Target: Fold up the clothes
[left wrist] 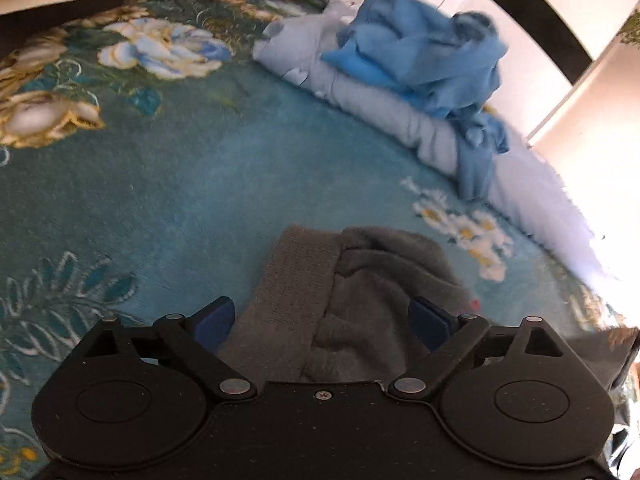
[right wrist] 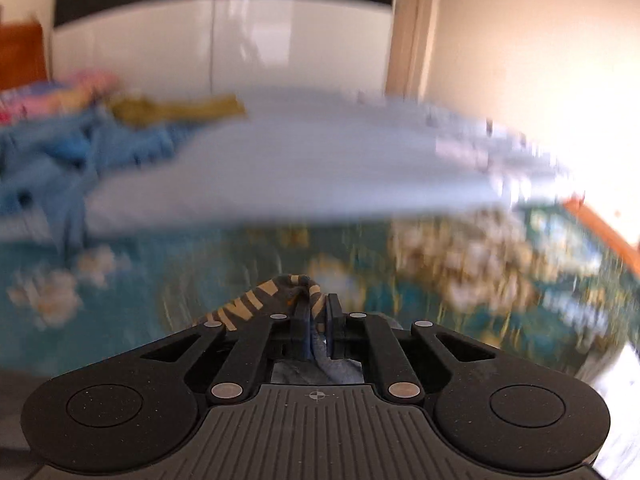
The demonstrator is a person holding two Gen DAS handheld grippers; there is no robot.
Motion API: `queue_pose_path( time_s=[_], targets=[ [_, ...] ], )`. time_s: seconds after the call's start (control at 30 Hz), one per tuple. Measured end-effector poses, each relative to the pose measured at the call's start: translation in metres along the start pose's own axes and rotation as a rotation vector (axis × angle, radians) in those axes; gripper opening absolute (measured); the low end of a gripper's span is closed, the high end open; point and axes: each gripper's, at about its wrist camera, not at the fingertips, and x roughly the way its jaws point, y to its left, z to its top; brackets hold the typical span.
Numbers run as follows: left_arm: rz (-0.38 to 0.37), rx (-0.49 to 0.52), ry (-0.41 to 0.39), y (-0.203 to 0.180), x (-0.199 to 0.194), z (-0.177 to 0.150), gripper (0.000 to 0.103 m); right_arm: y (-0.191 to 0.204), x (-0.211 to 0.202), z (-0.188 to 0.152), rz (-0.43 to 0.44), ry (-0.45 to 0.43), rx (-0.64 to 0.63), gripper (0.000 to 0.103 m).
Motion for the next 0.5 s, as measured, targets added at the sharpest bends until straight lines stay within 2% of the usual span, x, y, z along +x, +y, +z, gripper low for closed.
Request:
queue_pose_path(
  time_s=[0.03, 0.1, 0.13, 0.17, 0.23, 0.33, 0.37, 0.4, 0.43, 0.47, 0.5],
  targets=[
    [0.004, 0.006, -0.003, -0.001, 0.002, 0.000, 0.094, -0.001, 0.003, -0.008, 0.006, 0.017, 0.023, 0.006],
    [0.008, 0.022, 0.002, -0.004, 0.007, 0.001, 0.096, -0.005, 0.000, -0.023, 0.025, 0.016, 0.071, 0.021],
    [0.009, 0.034, 0.004, -0.005, 0.009, 0.001, 0.095, -0.006, -0.004, -0.029, 0.030, 0.006, 0.091, 0.024],
    [0.010, 0.050, 0.004, -0.007, 0.010, 0.001, 0.095, -0.008, -0.014, -0.034, 0.024, -0.028, 0.104, 0.027],
    [0.027, 0.066, -0.010, -0.011, 0.013, -0.001, 0.093, -0.013, -0.036, -0.044, 0.017, -0.091, 0.138, 0.040],
    [0.058, 0.048, -0.045, -0.015, 0.015, -0.003, 0.079, -0.021, -0.065, -0.066, 0.030, -0.115, 0.199, 0.042],
    [0.063, 0.029, -0.054, -0.015, 0.016, -0.003, 0.069, -0.022, -0.071, -0.076, 0.037, -0.097, 0.216, 0.042],
    [0.059, 0.007, -0.060, -0.014, 0.016, -0.002, 0.052, -0.021, -0.076, -0.087, 0.039, -0.076, 0.228, 0.042],
    [0.049, -0.011, -0.064, -0.013, 0.016, 0.000, 0.041, -0.020, -0.081, -0.098, 0.040, -0.058, 0.234, 0.042],
    [0.030, -0.022, -0.069, -0.013, 0.015, 0.001, 0.036, -0.017, -0.087, -0.108, 0.036, -0.052, 0.229, 0.042],
    [0.011, -0.033, -0.073, -0.013, 0.014, 0.003, 0.019, -0.014, -0.093, -0.118, 0.025, -0.052, 0.223, 0.042]
  ],
)
